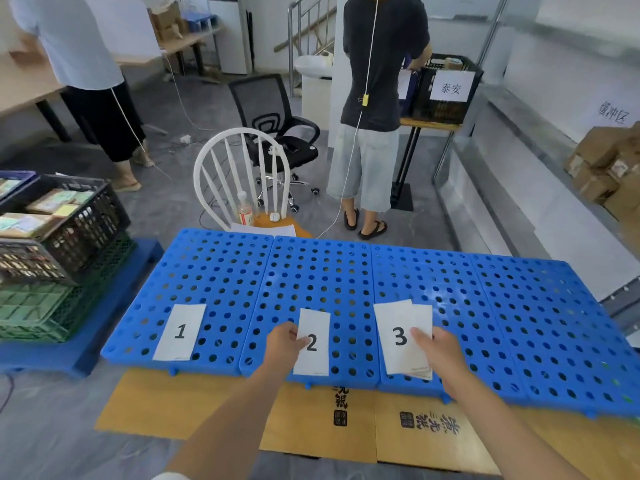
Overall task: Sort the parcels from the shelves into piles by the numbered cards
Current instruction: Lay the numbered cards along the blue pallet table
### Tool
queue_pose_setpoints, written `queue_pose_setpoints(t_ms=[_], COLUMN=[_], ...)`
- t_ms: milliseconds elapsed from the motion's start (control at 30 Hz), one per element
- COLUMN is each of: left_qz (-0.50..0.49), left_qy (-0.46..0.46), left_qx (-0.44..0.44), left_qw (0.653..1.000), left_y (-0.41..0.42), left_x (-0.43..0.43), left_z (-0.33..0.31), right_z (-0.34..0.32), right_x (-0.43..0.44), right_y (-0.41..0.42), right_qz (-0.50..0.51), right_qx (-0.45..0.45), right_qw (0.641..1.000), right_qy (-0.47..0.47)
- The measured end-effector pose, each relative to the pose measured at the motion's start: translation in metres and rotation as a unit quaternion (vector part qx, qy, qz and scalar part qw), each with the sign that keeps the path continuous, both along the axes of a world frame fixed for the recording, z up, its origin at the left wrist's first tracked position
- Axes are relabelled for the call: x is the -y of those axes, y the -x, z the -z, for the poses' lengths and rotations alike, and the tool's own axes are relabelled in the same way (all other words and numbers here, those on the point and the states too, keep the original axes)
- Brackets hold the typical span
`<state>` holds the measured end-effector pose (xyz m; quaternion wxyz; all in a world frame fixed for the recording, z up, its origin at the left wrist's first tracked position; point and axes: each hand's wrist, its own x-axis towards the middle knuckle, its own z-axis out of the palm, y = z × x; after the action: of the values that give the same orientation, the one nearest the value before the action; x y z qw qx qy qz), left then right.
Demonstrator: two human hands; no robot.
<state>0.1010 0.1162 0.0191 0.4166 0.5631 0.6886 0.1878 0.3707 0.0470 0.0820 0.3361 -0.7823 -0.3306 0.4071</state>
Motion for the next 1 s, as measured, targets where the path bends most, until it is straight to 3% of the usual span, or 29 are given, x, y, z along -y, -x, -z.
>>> queue_pose_setpoints(t_ms=[267, 400, 500, 633, 800, 1000], left_qz=[-0.019, -0.032, -0.043, 0.06, 0.05, 0.086], left_qy=[0.028, -0.032, -0.048, -0.024, -0.064, -0.064], left_qx=[-0.03, -0.076, 0.035, 0.154, 0.121, 0.173], left_qw=[0.999, 0.996, 0.997, 0.986, 0.989, 0.979], left_y=[-0.006, -0.012, -0.034, -0.078, -0.11, -0.136], left_x=[-0.002, 0.001, 0.007, 0.014, 0.009, -0.003], left_z=[0.018, 0.01, -0.023, -0.07, -0.087, -0.083], right_z=[0.008, -0.002, -0.011, -0.024, -0.042, -0.054], right_x=[0.005, 0.003, 0.002, -0.004, -0.001, 0.013], right_y=[0.012, 0.014, 0.017, 0.025, 0.031, 0.003], right_qz=[-0.02, -0.015, -0.004, 0.017, 0.067, 0.115], right_qx=[-0.037, -0.055, -0.061, -0.069, -0.09, -0.047], right_qw=[0.999, 0.998, 0.998, 0.997, 0.991, 0.989], right_qy=[0.011, -0.002, -0.022, -0.04, -0.079, -0.08])
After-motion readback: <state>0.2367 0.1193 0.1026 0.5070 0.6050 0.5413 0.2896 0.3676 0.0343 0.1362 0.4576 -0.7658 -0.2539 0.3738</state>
